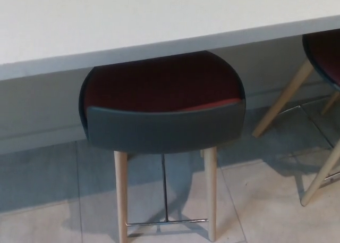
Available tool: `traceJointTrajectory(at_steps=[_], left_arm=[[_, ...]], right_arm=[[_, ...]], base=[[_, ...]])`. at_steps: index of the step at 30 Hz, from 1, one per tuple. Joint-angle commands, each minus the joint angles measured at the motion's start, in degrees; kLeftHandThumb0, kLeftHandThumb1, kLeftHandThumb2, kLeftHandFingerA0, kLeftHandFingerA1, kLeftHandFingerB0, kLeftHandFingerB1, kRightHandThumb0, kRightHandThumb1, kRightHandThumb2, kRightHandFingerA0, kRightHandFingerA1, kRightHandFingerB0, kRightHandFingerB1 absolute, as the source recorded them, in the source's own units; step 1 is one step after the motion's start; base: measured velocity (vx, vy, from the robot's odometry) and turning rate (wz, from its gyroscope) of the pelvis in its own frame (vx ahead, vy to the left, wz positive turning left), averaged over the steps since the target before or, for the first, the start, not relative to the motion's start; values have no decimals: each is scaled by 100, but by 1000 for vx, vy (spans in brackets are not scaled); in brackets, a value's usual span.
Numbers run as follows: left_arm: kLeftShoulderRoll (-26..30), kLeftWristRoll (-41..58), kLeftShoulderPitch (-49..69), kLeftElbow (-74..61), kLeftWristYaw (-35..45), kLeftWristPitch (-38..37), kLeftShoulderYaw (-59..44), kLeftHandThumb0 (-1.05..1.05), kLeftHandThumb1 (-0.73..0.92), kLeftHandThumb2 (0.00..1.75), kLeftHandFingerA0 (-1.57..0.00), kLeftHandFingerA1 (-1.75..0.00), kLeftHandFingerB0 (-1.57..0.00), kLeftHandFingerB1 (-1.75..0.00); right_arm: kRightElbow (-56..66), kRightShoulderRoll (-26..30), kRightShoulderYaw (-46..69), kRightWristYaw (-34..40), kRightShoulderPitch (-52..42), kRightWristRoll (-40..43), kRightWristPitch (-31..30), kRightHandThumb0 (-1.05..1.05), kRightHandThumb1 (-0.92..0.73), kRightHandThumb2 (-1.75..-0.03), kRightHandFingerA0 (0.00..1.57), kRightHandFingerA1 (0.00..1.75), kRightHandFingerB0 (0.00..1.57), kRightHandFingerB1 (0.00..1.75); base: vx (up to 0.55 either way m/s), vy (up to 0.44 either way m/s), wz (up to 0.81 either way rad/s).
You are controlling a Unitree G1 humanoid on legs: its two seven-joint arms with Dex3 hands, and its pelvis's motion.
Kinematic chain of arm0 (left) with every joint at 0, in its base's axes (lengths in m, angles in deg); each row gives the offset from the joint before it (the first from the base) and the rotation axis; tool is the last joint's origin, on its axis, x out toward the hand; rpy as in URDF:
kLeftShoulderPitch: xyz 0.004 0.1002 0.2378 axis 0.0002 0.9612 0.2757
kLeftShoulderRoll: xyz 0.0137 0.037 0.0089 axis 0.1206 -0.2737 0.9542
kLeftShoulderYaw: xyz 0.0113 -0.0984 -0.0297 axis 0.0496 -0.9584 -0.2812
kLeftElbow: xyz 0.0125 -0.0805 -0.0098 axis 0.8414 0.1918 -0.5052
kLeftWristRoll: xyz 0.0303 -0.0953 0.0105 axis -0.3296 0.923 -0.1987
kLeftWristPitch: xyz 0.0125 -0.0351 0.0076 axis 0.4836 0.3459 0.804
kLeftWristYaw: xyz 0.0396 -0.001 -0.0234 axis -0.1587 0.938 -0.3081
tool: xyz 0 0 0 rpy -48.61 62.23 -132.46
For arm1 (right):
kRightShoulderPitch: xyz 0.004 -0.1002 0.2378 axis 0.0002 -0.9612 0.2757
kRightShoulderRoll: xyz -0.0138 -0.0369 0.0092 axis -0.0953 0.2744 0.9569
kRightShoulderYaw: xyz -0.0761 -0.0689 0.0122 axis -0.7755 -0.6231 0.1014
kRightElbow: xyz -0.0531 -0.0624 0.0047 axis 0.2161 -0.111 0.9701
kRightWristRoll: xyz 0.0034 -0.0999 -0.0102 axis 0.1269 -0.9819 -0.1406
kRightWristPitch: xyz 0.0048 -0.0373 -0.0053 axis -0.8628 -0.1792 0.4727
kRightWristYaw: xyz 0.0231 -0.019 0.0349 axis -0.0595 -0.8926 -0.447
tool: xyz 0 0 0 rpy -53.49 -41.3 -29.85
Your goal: The robot walks towards a chair and uses both its hands to grab it and push it away from itself
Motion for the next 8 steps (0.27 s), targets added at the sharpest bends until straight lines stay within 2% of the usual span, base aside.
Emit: traceJointTrajectory(at_steps=[1,3,8], left_arm=[[9,302,151,-81,196,12,58,-66,71,61,-25,-46,-22,-30],[-18,390,155,-75,256,-1,30,-64,71,60,-23,-45,-21,-30],[-11,444,164,-91,262,3,87,-64,71,60,-23,-45,-21,-30]], right_arm=[[4,-5,31,-312,20,373,-148,-80,-56,-95,10,43,0,18],[94,-4,-70,-315,8,335,-149,-86,-58,-97,10,48,0,13],[137,7,-109,-334,-17,382,-153,-86,-58,-97,10,48,0,13]], base=[[0,0,0],[0,0,0],[0,0,0]])
